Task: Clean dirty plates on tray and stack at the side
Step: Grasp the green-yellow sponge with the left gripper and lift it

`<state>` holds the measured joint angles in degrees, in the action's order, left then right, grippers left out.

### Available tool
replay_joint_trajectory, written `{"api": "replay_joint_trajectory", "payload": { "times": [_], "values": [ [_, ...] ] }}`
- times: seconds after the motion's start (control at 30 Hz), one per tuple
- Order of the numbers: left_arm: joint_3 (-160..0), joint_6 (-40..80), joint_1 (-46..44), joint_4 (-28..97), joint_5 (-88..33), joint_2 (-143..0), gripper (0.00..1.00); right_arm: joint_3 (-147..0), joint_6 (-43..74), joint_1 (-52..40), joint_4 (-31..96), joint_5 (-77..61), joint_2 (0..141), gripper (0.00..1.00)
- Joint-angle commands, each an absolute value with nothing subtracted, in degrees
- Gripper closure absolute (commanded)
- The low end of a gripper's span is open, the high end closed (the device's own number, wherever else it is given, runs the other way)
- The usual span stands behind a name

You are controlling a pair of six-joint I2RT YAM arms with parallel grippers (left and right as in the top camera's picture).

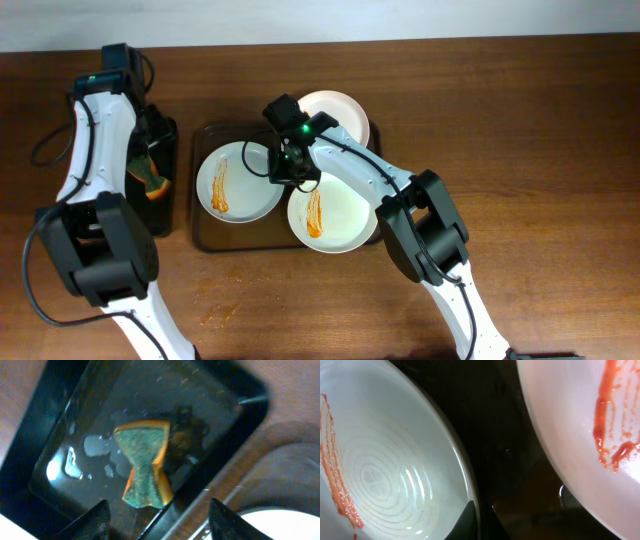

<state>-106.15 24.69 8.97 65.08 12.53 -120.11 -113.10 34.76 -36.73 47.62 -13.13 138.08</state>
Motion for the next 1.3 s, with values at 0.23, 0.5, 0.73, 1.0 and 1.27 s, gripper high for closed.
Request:
{"api": "replay_joint_trajectory", "payload": {
  "times": [0.23, 0.5, 0.73, 1.0, 1.27],
  "values": [
    [-103.7, 25.63, 12.12, 70.06, 12.86, -126.43, 0.49, -113.47, 34.98, -37.06, 47.79, -11.75, 139.24, 0.96],
    [-96.38, 25.63, 12.1, 63.83, 6.81, -126.43, 0.35, -113.47, 34.98, -37.06, 47.88, -11.75, 139.24, 0.95],
    [-96.33, 25.41, 12.12, 62.35, 6.9, -126.43, 0.6, -113.47, 34.81, -37.06, 47.81, -11.75, 139.24, 0.95],
    [-93.34, 25.41, 12.12, 59.75, 7.31, -126.45, 0.5, -113.47, 34.79, -37.06, 47.79, -11.75, 139.24, 0.95],
    [-91.94, 25.41, 12.16, 57.89, 7.31, -126.45, 0.91, -113.47, 34.79, -37.06, 47.77, -11.73, 139.24, 0.96]
  ]
}}
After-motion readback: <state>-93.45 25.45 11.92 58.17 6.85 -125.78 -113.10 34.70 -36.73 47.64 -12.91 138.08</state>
